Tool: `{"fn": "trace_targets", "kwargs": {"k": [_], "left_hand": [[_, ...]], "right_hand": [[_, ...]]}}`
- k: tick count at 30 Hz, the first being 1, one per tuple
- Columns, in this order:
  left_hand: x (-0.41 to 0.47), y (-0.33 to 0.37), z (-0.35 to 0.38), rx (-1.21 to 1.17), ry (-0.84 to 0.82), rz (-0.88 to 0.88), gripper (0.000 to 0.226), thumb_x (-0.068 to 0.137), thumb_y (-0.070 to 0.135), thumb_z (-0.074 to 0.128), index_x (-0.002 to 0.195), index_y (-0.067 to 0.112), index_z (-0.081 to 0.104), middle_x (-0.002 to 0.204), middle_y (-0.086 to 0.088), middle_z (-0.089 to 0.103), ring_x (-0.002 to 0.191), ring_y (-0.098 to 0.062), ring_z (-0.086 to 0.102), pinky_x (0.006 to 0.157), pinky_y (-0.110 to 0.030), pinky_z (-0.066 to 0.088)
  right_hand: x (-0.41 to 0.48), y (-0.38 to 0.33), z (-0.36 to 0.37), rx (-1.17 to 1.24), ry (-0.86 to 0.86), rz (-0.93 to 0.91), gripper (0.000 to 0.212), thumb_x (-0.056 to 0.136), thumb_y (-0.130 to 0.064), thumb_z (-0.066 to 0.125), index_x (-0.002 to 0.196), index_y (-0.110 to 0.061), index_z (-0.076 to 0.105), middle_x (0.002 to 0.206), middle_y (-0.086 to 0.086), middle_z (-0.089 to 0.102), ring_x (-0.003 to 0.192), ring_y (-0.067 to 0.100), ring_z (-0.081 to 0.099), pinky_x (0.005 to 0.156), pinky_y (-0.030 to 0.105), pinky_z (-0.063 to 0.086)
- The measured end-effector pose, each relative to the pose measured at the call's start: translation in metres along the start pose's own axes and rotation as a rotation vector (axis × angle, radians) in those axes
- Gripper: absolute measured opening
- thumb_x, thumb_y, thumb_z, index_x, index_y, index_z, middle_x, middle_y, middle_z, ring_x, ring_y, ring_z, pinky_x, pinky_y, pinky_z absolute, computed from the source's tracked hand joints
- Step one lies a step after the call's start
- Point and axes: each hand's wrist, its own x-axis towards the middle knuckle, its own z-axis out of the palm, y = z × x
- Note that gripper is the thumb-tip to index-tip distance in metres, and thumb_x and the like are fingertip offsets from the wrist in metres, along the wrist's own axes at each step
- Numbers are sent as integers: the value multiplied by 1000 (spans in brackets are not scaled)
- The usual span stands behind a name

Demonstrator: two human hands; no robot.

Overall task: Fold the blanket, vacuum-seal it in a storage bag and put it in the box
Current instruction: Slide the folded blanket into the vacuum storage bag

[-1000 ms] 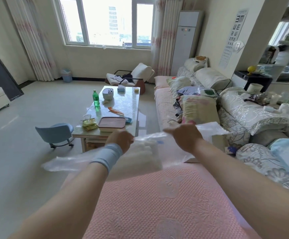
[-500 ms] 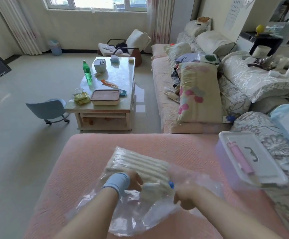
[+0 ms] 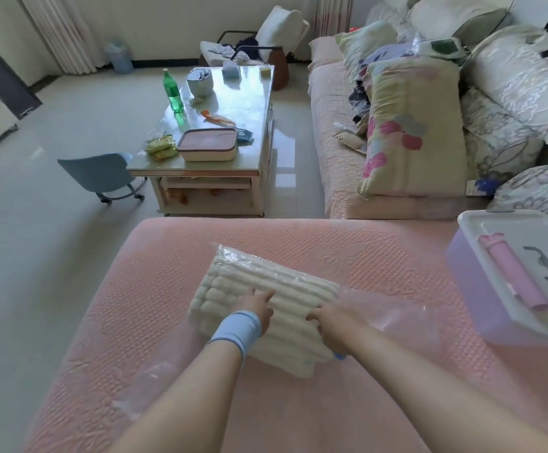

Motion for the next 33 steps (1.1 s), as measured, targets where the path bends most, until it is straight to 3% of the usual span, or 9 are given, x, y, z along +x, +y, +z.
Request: {"fn": "trace_targets", "kwargs": {"k": [2,6,10,12,16,19,25,29,33], "left_hand": [[21,-9,20,44,20,-60,65,97,22,49,150,44,18,161,-8,-5,146,-32,15,108,-40,37],[47,-29,71,-153,145,-212,76,91,62,43,150,47,-2,160,-4,-15,145,-35,3,111,-57,28],[81,-45,119,-146,297,-197,82,83,77,32,148,49,-9,159,3,-20,146,-29,-8,113,-57,18],[100,-51,130,-131,360,-148,81,83,78,30,147,51,-12,159,4,-20,146,-28,-9,115,-54,14],[142,-74,120,-96,377,-13,82,82,77,36,144,55,-12,159,8,-22,146,-27,-13,118,-52,9],[165,-81,102,-60,410,62,82,82,75,41,144,57,-11,160,10,-20,147,-25,-13,118,-53,10],[153,-69,115,69,541,-59,81,83,78,33,146,52,-11,161,4,-18,149,-18,-12,110,-65,18],[102,-64,135,129,625,-69,76,93,57,44,151,42,-2,162,-2,-11,149,-26,-4,112,-56,25],[46,-59,164,195,683,58,74,91,31,58,150,45,15,162,1,8,146,-27,16,108,-47,35]], "right_hand": [[21,4,20,1,73,-35,56,93,-6,45,143,-32,50,144,-5,47,130,24,50,100,36,45],[60,13,52,16,248,-84,63,85,0,46,143,-25,48,149,0,44,137,25,42,110,37,37],[104,23,70,-95,250,-113,69,95,-31,48,157,-37,19,168,1,8,154,22,6,122,51,7],[124,33,80,-161,269,-138,71,96,-45,42,158,-43,8,169,-1,2,155,22,0,121,60,0],[150,46,107,-155,399,-117,73,93,-66,34,156,-50,1,168,-3,2,155,23,2,120,58,10],[166,43,121,-60,480,-38,73,89,-72,28,153,-55,-3,168,-3,-2,155,23,-1,120,56,12],[164,36,142,-25,504,44,74,88,-73,24,153,-52,-2,168,-1,6,154,23,5,121,55,11],[122,13,168,-43,506,159,77,88,-75,20,156,-46,-2,168,3,5,154,28,10,118,57,19],[68,-13,203,-48,471,334,81,89,-76,16,159,-37,2,165,13,14,148,38,22,111,57,32]]}}
